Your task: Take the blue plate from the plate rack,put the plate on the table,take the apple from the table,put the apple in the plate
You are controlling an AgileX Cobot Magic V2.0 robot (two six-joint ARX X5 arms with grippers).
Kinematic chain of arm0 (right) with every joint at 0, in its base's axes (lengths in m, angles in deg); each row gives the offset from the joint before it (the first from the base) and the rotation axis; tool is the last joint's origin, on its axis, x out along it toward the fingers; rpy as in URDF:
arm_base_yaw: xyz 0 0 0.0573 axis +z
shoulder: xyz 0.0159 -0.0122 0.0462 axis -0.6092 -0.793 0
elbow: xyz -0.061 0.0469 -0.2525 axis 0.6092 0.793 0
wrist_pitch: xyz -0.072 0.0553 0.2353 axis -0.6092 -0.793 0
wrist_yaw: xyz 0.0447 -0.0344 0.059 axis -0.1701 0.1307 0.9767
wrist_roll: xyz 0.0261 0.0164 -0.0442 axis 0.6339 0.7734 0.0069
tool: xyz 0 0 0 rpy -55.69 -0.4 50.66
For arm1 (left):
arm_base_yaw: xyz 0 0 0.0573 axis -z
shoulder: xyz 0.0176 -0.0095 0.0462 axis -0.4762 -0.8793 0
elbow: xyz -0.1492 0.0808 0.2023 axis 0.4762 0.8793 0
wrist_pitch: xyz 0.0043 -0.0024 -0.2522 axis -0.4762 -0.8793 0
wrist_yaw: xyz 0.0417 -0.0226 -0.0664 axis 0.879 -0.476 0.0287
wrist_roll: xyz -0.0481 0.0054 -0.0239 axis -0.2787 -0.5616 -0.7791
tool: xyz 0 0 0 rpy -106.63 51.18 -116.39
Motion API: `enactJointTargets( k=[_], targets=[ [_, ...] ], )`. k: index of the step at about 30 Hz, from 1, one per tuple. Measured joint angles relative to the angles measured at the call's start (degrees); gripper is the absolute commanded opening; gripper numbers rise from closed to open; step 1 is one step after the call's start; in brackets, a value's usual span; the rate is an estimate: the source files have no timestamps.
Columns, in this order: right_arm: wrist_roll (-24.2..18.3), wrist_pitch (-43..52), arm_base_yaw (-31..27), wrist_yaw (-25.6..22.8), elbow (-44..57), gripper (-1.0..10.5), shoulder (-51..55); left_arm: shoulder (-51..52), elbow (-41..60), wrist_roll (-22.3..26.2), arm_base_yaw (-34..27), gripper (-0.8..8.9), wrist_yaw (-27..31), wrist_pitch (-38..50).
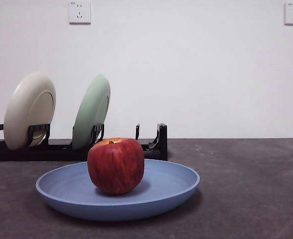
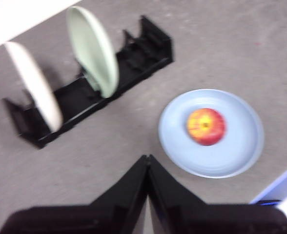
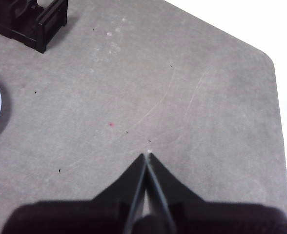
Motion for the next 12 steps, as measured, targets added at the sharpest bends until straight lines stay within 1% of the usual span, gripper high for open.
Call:
enactJointTargets(
  k=[2, 4, 5, 7, 9, 12],
  targets=[
    [0.0, 0.0, 0.0, 0.0, 0.0, 0.0, 0.0, 0.4, 0.3, 2.1, -3.8, -0.04, 0.0, 2.0],
    [0.0, 0.0, 0.0, 0.0, 0.0, 0.0, -0.1, 1.4, 1.5, 4.6, -8.1, -0.04, -1.0, 6.6],
    [0.0, 0.0, 0.0, 0.0, 0.0, 0.0, -0.1, 2.1, 2.6, 6.3, -10.5, -0.04, -2.4, 9.9],
    [0.0, 0.0, 0.0, 0.0, 0.0, 0.0, -0.1, 4.0, 5.7, 10.3, -15.2, -0.04, -6.7, 17.2],
    [0.0, 0.0, 0.0, 0.0, 0.0, 0.0, -0.1, 6.3, 10.4, 15.3, -20.5, -0.04, -13.2, 25.9],
    [0.0, 0.0, 0.0, 0.0, 0.0, 0.0, -0.2, 9.4, 19.1, 21.3, -28.2, -0.04, -23.8, 39.0]
  ],
)
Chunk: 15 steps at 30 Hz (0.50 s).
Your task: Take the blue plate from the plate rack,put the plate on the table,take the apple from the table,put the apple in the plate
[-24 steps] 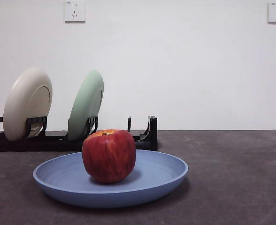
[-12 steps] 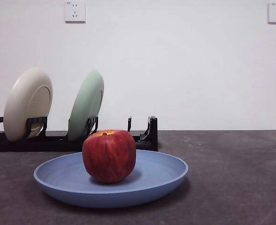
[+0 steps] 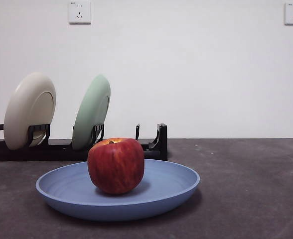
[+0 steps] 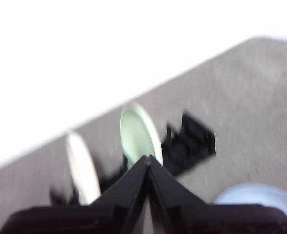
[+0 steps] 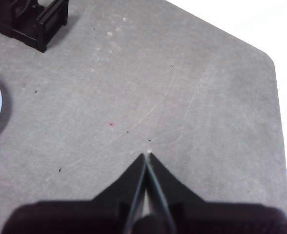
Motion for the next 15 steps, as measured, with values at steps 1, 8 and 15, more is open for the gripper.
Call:
enactJointTargets(
  k=[1, 8, 15],
  targets=[
    [0.0, 0.0, 0.0, 0.0, 0.0, 0.0, 0.0, 0.7, 3.1, 1.1, -2.1, -0.04, -3.0, 3.9],
    [0.0, 0.0, 0.0, 0.0, 0.0, 0.0, 0.0, 4.2, 31.1, 1.0, -15.1, -0.04, -18.6, 33.5],
    [0.0, 0.0, 0.0, 0.0, 0.0, 0.0, 0.0, 13.1, 50.3, -1.9, -17.4, -0.04, -19.0, 51.8]
  ],
)
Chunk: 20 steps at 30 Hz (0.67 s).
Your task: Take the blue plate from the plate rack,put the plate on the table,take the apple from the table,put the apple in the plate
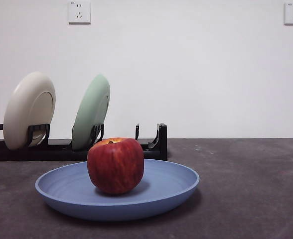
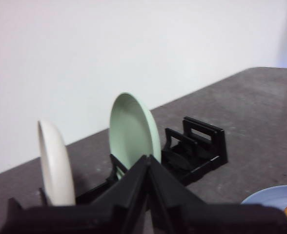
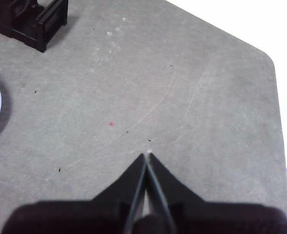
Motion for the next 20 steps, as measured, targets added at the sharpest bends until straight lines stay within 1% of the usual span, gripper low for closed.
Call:
enactJointTargets(
  k=[2, 6, 10, 13, 20],
  targets=[
    [0.0, 0.0, 0.0, 0.0, 0.0, 0.0, 0.0, 3.0, 2.8, 0.2, -0.2, -0.04, 2.4, 0.2],
    [0.0, 0.0, 0.0, 0.0, 0.0, 0.0, 0.0, 9.5, 6.8, 0.2, -0.6, -0.04, 9.3, 0.3],
    [0.0, 0.0, 0.0, 0.0, 0.0, 0.0, 0.0, 13.8, 10.1, 0.2, -0.7, -0.04, 15.0, 0.4],
    [0.0, 0.0, 0.0, 0.0, 0.0, 0.0, 0.0, 15.4, 12.3, -0.1, -1.0, -0.04, 16.0, -0.6],
    [0.0, 0.0, 0.0, 0.0, 0.0, 0.0, 0.0, 19.0, 12.4, -0.9, -3.1, -0.04, 16.3, -12.2]
  ],
)
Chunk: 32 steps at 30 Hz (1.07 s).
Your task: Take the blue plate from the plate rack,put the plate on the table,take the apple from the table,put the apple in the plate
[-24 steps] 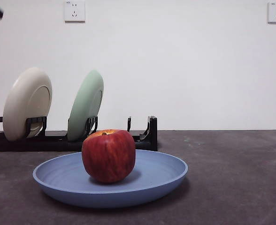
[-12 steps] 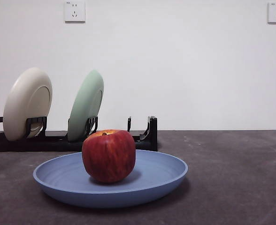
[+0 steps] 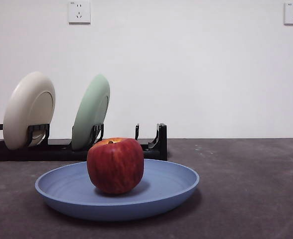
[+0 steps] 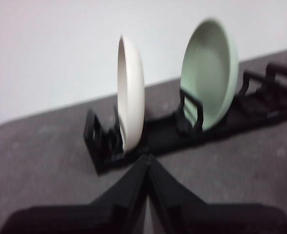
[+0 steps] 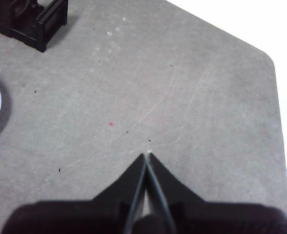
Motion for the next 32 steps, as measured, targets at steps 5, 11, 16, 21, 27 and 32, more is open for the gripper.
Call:
enactJointTargets(
  k=[5, 11, 16, 21, 27, 32],
  targets=[
    [0.0, 0.0, 0.0, 0.0, 0.0, 0.0, 0.0, 5.3, 0.0, 0.0, -0.9, -0.04, 0.0, -11.2],
    [0.0, 0.0, 0.0, 0.0, 0.0, 0.0, 0.0, 6.5, 0.0, -2.0, -0.9, -0.04, 0.5, -13.2],
    [0.0, 0.0, 0.0, 0.0, 0.0, 0.0, 0.0, 5.9, 0.0, -2.6, -0.9, -0.04, 0.0, -13.0],
    [0.0, 0.0, 0.0, 0.0, 0.0, 0.0, 0.0, 5.0, 0.0, -2.6, -0.9, -0.04, 0.0, -13.0],
    [0.0, 0.0, 0.0, 0.0, 0.0, 0.0, 0.0, 3.9, 0.0, -2.6, -0.9, -0.04, 0.0, -12.9],
    [0.0, 0.0, 0.0, 0.0, 0.0, 0.0, 0.0, 3.0, 0.0, -2.6, -0.9, -0.04, 0.0, -12.9]
  ],
)
